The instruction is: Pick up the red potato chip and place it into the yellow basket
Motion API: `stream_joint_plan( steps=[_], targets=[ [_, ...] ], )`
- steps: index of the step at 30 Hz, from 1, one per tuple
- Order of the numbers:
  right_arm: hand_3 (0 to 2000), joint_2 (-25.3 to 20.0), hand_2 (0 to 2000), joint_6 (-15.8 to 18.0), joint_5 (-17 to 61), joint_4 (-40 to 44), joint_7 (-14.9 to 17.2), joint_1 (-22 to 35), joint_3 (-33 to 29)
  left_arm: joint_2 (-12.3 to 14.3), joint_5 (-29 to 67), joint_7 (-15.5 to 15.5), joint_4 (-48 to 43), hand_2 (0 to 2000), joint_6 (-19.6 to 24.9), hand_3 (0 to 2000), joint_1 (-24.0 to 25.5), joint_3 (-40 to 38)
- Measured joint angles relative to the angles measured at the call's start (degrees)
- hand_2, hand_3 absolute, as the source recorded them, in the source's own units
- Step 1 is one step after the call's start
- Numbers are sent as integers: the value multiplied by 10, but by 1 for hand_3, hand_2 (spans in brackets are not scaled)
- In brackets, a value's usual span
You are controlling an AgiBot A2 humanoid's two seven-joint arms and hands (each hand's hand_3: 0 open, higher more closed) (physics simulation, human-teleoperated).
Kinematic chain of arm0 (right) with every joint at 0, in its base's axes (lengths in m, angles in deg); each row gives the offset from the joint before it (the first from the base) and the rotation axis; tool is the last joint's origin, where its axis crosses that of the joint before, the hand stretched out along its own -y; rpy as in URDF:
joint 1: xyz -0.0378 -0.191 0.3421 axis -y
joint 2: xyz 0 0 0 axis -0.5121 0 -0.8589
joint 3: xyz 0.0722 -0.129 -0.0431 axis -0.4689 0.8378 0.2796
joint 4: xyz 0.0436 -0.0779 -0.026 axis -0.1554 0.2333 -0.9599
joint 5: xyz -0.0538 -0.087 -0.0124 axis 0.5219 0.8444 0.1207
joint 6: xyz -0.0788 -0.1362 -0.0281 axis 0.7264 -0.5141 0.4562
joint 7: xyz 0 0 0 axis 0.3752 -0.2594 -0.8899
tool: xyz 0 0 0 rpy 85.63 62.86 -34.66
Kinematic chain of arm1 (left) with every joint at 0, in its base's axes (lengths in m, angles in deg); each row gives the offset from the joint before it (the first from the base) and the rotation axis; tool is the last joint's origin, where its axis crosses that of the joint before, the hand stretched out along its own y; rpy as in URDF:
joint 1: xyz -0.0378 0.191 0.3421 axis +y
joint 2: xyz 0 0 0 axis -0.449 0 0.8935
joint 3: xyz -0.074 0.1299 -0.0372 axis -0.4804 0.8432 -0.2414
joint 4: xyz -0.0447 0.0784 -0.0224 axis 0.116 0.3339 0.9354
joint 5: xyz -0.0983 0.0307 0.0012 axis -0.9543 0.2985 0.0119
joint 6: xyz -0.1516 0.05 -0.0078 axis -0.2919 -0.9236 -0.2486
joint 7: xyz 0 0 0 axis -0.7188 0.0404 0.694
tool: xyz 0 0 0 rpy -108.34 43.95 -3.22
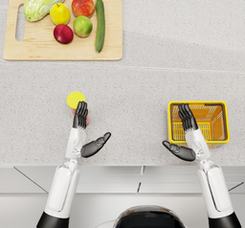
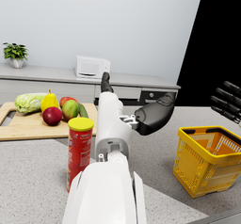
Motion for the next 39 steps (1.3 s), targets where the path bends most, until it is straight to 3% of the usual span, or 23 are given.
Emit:
stream_joint_plan(
  steps=[12,15,18,23,29,39],
  targets=[
    [0,0,0,0,0,0,0,0,0,0,0,0,0,0,0,0,0,0],
    [0,-8,0,-36,0,-1,-37,4,2,9,0,-36,8,0,36,0,-6,0],
    [0,-24,0,-49,0,-13,-50,30,-27,24,25,-50,20,0,50,0,-33,-28],
    [0,-35,0,-56,127,-10,-56,56,-91,39,153,-56,57,0,56,0,-77,-85],
    [0,-41,0,-57,245,-14,-58,60,-150,49,271,-57,146,0,58,0,-113,-114],
    [0,-48,0,-57,268,-36,-58,35,-133,70,294,-58,410,0,58,0,-163,-64]
  ],
)
